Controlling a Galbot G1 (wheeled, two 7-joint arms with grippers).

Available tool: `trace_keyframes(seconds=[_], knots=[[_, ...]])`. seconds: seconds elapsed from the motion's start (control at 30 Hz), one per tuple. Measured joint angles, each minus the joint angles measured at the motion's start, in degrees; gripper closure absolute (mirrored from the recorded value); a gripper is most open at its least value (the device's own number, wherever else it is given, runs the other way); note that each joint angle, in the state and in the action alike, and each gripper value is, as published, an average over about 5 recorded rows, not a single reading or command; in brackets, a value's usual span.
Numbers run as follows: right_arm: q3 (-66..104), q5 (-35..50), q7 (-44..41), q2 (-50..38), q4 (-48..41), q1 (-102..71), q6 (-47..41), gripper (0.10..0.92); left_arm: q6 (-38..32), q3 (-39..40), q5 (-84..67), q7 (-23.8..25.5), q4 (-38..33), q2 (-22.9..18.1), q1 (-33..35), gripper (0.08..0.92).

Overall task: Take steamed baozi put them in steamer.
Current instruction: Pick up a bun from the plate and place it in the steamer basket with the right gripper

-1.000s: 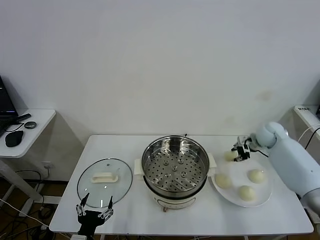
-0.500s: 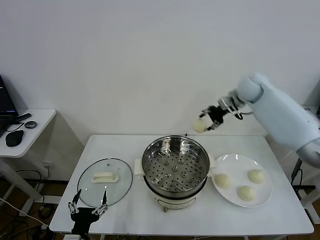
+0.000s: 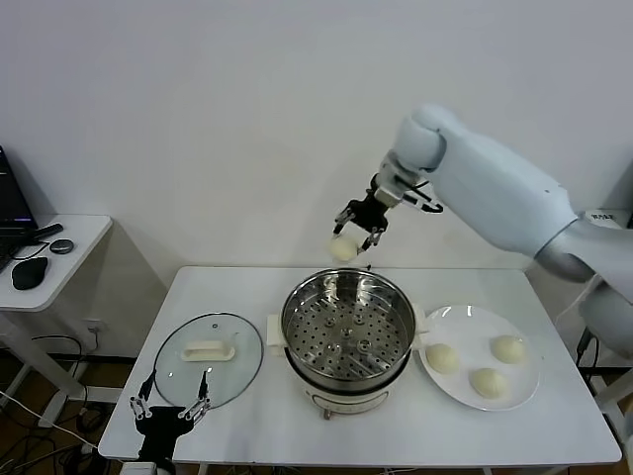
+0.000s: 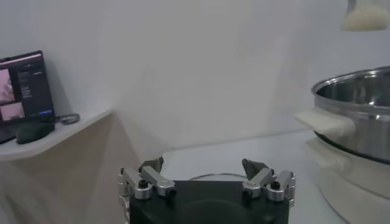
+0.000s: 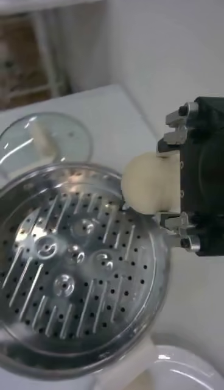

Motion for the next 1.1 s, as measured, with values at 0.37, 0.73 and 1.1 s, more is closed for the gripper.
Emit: trace_keyframes(seconds=[0.37, 0.73, 1.1], knots=[[0.15, -7.14, -1.1, 2.58, -0.01, -4.46, 5.44, 0.448, 0.08, -0.03, -0.35, -0.02, 0.07, -0.2, -0.14, 0.177], [2.95, -14.97, -1.28, 4.78, -1.1, -9.36, 7.47, 0.45, 0.24, -0.25, -0.85, 0.19, 0.91, 0.34, -0.75, 0.177], [5.47, -20.84, 0.28, 7.05, -3.05, -12.84, 7.35, 0.455, 0.23, -0.18, -0.94, 0.35, 1.37, 0.43, -1.03, 0.177]])
